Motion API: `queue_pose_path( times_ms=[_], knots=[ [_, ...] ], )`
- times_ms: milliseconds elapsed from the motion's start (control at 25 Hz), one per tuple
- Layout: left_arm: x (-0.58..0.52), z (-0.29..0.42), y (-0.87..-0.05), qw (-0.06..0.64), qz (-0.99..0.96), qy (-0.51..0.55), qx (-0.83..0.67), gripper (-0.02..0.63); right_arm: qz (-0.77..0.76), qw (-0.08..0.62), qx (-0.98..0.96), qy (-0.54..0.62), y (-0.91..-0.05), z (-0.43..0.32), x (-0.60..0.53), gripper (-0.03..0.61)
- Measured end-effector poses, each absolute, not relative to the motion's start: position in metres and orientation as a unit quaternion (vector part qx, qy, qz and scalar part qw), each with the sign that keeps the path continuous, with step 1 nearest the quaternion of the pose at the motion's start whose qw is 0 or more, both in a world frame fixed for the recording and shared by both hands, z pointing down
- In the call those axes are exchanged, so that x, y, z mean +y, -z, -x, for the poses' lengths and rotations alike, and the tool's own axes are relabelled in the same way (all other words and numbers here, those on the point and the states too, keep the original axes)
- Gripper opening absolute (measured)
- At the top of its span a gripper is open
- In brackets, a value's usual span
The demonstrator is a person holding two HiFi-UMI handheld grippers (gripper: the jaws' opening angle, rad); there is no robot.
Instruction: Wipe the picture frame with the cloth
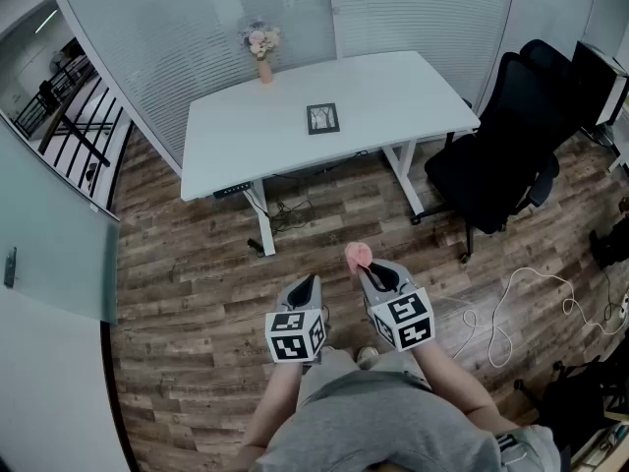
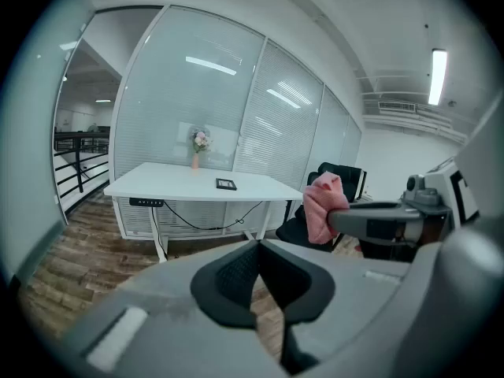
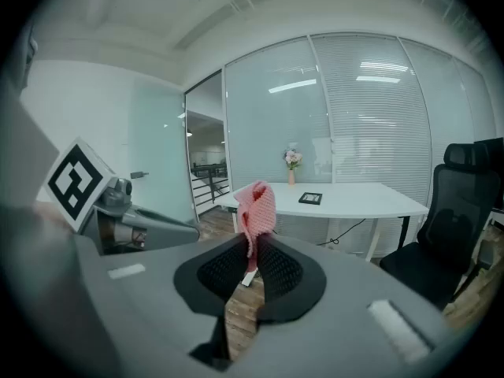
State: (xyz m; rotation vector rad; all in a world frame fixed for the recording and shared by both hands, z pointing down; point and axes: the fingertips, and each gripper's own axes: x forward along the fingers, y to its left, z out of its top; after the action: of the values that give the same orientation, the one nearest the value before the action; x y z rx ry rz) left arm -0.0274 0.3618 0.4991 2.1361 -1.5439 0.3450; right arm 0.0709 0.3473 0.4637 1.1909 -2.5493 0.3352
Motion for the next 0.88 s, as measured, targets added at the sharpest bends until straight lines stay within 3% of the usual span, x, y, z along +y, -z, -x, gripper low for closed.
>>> queue_pose_path(
  times_ms=[880],
  knots=[
    [0.348,-0.002,-0.494,0.241,-0.775,-0.094,-0.577,0.002,-0.388,0.137,-0.903,-0.122,-0.467,-0.099,0.333,0.038]
  ],
)
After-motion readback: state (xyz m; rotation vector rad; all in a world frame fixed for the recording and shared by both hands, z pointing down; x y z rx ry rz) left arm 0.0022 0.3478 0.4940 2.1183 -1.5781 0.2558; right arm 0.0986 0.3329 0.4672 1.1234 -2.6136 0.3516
